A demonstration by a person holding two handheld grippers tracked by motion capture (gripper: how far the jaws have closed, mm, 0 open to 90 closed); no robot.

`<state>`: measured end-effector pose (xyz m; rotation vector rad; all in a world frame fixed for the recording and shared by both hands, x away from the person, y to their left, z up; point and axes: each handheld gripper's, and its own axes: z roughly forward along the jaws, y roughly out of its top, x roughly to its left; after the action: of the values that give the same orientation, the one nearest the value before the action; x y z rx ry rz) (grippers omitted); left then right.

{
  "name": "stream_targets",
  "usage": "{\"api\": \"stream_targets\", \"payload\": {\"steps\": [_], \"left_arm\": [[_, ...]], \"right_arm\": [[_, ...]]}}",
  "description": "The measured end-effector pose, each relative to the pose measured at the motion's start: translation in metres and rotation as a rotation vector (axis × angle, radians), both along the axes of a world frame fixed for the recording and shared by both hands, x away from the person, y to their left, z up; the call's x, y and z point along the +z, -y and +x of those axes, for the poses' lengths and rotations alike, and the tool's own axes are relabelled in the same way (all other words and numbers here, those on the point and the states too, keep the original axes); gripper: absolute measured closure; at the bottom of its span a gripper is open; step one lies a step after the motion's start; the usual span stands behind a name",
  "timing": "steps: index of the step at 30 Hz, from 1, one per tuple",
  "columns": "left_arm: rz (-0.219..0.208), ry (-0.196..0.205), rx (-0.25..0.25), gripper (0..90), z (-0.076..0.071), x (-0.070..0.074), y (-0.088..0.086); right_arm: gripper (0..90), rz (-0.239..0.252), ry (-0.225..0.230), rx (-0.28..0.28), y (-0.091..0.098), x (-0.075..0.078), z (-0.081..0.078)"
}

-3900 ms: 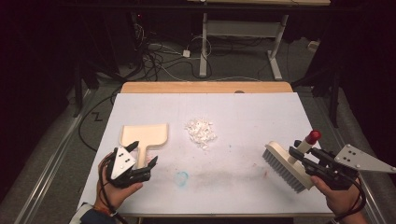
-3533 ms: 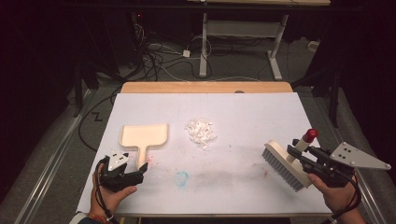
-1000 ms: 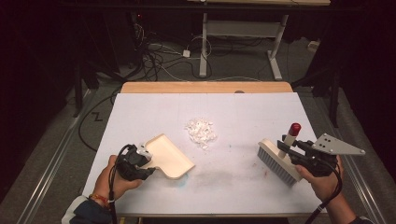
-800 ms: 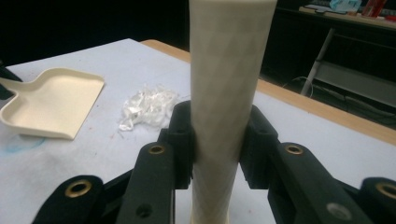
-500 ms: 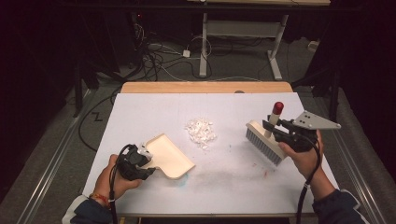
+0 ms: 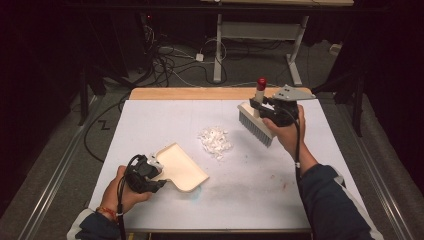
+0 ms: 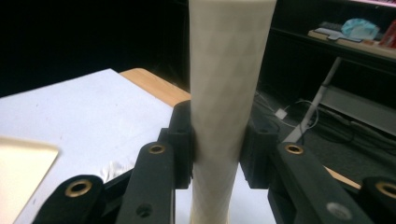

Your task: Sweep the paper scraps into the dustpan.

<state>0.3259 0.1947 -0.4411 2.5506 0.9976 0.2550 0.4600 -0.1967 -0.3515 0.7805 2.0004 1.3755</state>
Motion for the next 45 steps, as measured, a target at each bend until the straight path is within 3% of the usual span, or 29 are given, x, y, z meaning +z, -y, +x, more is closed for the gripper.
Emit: {"api": "stream_targets", "payload": {"steps": [6,11,14,17,23,26,31,35,38,45], "left_arm": [[-0.003,-0.005,0.004,63.9,0.001,-0.001,0.000],[-0.001,-0.010,-0.002,63.8,0.001,-0.002,-0.001],[0.000,-0.015,-0.002,63.8,0.003,-0.003,-0.001],[0.001,-0.016,-0.002,63.9,0.003,-0.003,0.000],[0.010,-0.027,-0.003,63.8,0.008,-0.007,0.003],[0.009,-0.027,-0.005,63.9,0.009,-0.007,0.003],[0.010,-0.027,0.000,63.8,0.009,-0.006,0.005],[0.010,-0.030,-0.006,63.8,0.013,-0.004,0.005],[0.016,-0.037,-0.016,63.8,0.025,0.000,0.009],[0.013,-0.041,-0.018,63.7,0.031,-0.001,0.009]], "right_arm": [[70.3,-0.024,-0.005,-0.002,-0.030,-0.004,0.033],[70.3,-0.017,0.014,-0.021,-0.048,-0.008,0.041],[70.3,-0.061,0.014,-0.012,-0.066,-0.019,0.044],[70.3,-0.068,0.009,-0.010,-0.074,-0.025,0.044],[70.4,-0.041,-0.007,0.043,-0.091,-0.040,0.038],[69.4,-0.071,-0.001,0.137,-0.100,-0.046,0.026],[68.1,-0.061,0.000,0.209,-0.104,-0.051,0.017],[67.7,-0.057,0.004,0.227,-0.105,-0.053,0.011],[67.4,-0.060,0.009,0.258,-0.109,-0.055,0.005],[68.0,-0.054,0.018,0.316,-0.116,-0.055,-0.006]]}}
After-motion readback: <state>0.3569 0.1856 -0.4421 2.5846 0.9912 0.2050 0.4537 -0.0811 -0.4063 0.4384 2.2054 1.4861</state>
